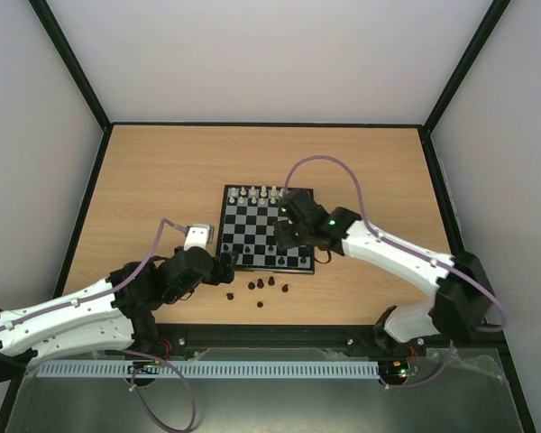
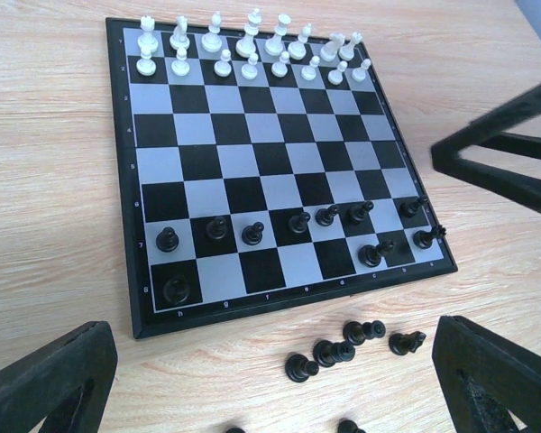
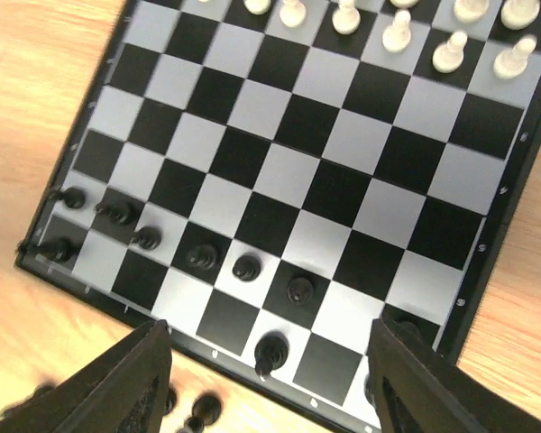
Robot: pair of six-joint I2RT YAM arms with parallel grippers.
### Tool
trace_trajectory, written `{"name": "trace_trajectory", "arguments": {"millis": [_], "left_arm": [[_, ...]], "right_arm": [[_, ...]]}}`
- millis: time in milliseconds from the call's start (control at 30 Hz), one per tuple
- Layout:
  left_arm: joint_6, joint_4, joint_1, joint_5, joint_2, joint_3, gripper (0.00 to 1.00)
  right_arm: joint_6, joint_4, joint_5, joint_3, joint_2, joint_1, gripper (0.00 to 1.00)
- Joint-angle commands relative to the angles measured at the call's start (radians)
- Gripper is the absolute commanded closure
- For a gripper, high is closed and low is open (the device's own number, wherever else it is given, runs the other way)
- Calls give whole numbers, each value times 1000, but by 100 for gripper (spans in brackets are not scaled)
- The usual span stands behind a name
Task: Set up the chess pieces on the board
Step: Place the chess piece on the chessboard, then pick up the chess piece at the center of the board.
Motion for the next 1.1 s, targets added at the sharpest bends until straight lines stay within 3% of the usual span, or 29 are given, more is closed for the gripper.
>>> {"name": "trace_trajectory", "arguments": {"millis": [0, 100, 167, 333, 500, 700, 867, 1067], "left_arm": [[2, 0, 6, -18, -33, 5, 1], [2, -9, 8, -23, -46, 17, 1], [2, -16, 8, -29, -54, 24, 1], [-2, -24, 8, -31, -82, 29, 1], [-16, -36, 8, -40, -119, 26, 1], [-23, -40, 8, -44, -151, 23, 1], [-27, -45, 7, -42, -155, 21, 1], [-28, -41, 8, -36, -172, 8, 1]], "right_arm": [[17, -78, -44, -74, -117, 27, 34], [42, -83, -51, -122, -192, 81, 18], [67, -83, -52, -153, -236, 125, 0], [141, -65, -43, -230, -328, 260, 1], [223, -30, -1, -264, -308, 388, 1], [252, 19, 44, -255, -142, 462, 16], [250, 50, 52, -198, 9, 503, 37], [244, 83, 33, -149, 131, 508, 45]]}}
